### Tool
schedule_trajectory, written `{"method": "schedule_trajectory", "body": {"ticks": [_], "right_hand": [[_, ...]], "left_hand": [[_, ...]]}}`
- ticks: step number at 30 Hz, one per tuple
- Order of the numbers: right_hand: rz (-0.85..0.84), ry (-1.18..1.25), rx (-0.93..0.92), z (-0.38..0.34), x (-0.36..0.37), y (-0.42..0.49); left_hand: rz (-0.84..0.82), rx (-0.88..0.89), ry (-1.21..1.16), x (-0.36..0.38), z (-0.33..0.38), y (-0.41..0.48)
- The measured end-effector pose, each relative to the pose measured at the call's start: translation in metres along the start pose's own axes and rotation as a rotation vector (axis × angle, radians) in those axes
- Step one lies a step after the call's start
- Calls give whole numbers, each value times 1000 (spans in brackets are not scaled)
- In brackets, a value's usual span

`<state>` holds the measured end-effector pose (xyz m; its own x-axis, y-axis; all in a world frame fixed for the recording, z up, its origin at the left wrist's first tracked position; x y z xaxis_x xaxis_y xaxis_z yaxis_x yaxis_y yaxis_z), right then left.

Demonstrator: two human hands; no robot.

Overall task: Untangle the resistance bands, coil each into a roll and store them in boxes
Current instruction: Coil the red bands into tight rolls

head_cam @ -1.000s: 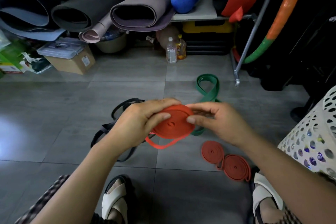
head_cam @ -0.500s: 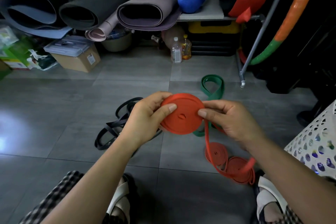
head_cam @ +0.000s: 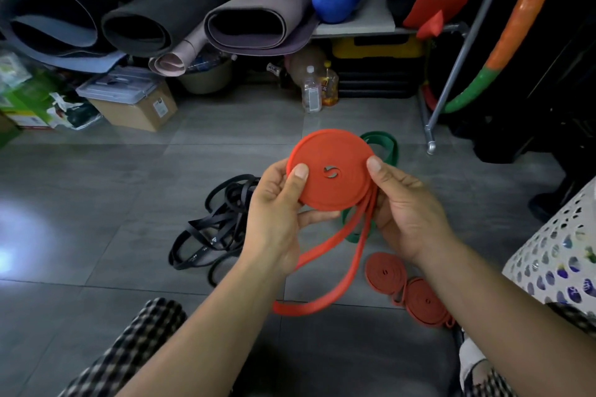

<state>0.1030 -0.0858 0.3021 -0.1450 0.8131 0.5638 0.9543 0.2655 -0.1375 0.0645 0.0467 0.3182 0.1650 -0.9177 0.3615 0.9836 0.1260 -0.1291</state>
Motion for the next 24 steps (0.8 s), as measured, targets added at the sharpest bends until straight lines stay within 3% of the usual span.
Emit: {"method": "schedule_trajectory", "body": {"ticks": [5, 8, 12, 15, 24], "right_hand": [[28, -19, -15, 6, 0, -3], [58, -181, -45, -4, -7, -3], [37, -335, -25, -25, -17, -1], [-11, -447, 20, -27, -18, -4], [127, -23, 60, 4, -17, -8]], "left_hand": [[41, -49, -167, 4, -12, -1], [-32, -130, -192, 8, -22, -4], [-191, -185, 254, -4, -16, 7], [-234, -166, 356, -9, -7, 12], [78, 14, 133, -4, -8, 11]]}}
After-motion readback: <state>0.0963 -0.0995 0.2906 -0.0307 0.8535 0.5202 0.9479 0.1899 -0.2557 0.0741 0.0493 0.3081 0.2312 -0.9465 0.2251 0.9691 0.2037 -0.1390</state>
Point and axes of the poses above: each hand's wrist, its own y-axis towards the middle knuckle, its own x-axis out of the palm, z = x × y, the point moved 6 cm from there along y, towards the middle knuckle, and after that the axes turned 5 degrees about -z, right-handed, at the moved point
